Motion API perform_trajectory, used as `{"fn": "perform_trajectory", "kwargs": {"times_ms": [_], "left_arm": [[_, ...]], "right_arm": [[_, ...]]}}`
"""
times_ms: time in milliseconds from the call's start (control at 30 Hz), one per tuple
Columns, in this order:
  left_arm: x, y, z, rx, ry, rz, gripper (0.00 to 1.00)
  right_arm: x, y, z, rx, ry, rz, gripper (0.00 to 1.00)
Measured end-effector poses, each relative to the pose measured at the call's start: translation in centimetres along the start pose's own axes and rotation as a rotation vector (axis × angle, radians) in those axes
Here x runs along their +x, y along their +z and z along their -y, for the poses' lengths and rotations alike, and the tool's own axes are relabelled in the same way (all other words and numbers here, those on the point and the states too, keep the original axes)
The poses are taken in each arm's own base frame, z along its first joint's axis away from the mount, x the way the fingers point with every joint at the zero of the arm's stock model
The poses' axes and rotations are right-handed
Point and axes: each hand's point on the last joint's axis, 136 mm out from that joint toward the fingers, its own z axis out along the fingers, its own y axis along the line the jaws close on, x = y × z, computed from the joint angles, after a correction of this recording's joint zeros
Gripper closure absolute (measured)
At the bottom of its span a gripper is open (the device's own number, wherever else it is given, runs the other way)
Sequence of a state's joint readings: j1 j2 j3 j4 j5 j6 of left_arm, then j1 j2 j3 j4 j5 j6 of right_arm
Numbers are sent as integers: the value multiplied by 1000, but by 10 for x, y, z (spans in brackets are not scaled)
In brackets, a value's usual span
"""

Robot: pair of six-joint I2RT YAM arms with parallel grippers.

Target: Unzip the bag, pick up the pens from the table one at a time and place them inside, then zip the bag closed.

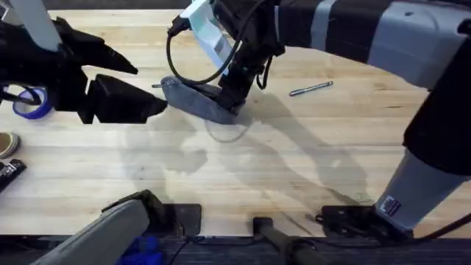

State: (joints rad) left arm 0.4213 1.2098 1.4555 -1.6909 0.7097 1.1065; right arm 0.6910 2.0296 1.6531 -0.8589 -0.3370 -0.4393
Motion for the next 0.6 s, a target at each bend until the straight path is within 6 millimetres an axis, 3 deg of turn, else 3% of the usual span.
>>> {"fn": "perform_trajectory", "kwargs": {"times_ms": [100, 200, 233, 300, 367, 600], "left_arm": [[0, 0, 0, 0, 0, 0, 6], [0, 0, 0, 0, 0, 0, 5], [0, 0, 0, 0, 0, 0, 5], [0, 0, 0, 0, 0, 0, 6], [0, 0, 0, 0, 0, 0, 6], [0, 0, 0, 0, 0, 0, 5]], "right_arm": [[0, 0, 0, 0, 0, 0, 926], [0, 0, 0, 0, -1, 1, 714], [-1, 0, 0, 1, -5, 4, 352], [-2, -1, 1, 3, -7, 7, 68], [-2, 0, 1, 4, -10, 6, 11], [-2, 0, 1, 4, -9, 6, 6]]}}
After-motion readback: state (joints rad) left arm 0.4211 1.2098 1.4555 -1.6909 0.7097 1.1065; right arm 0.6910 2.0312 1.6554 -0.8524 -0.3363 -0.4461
